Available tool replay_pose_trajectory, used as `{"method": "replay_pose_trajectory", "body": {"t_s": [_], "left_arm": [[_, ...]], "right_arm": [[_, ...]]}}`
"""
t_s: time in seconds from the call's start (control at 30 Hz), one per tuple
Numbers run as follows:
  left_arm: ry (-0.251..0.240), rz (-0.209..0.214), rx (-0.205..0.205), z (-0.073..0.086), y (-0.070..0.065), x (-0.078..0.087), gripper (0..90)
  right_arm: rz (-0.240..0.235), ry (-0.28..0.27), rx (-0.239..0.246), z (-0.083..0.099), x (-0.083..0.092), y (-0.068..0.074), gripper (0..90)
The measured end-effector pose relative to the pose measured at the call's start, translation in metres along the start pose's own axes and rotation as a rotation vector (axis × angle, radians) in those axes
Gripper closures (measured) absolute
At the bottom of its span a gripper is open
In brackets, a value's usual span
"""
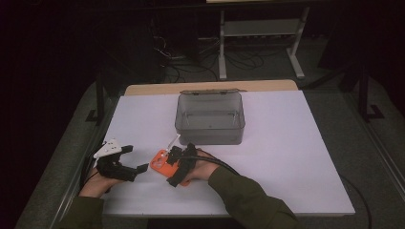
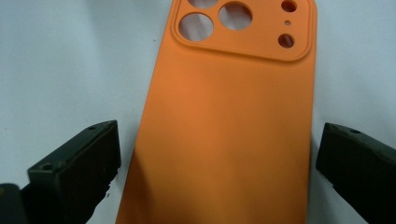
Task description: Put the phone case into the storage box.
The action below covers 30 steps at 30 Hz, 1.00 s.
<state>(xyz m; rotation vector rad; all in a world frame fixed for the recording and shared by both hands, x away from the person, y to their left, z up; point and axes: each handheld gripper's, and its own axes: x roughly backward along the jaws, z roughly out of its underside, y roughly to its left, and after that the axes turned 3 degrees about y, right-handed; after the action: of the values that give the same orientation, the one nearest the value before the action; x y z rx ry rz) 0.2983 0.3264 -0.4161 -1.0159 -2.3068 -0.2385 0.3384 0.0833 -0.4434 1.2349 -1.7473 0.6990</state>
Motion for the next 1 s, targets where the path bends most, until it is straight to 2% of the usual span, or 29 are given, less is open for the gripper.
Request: {"method": "replay_pose_trajectory", "body": {"t_s": [0.33, 0.77, 1.0], "left_arm": [[0.000, -0.001, -0.001, -0.0001, -0.0001, 0.0001, 0.0], [0.001, -0.001, -0.005, -0.0004, -0.0003, 0.0001, 0.0], [0.002, -0.002, -0.006, -0.0006, -0.0006, 0.0001, 0.0]], "right_arm": [[0.019, 0.019, 0.010, 0.0010, 0.0011, 0.0003, 0.0], [0.029, 0.036, 0.004, -0.0002, 0.0035, 0.0025, 5.8], [0.026, 0.037, 0.018, -0.0009, 0.0053, 0.0053, 11.2]]}}
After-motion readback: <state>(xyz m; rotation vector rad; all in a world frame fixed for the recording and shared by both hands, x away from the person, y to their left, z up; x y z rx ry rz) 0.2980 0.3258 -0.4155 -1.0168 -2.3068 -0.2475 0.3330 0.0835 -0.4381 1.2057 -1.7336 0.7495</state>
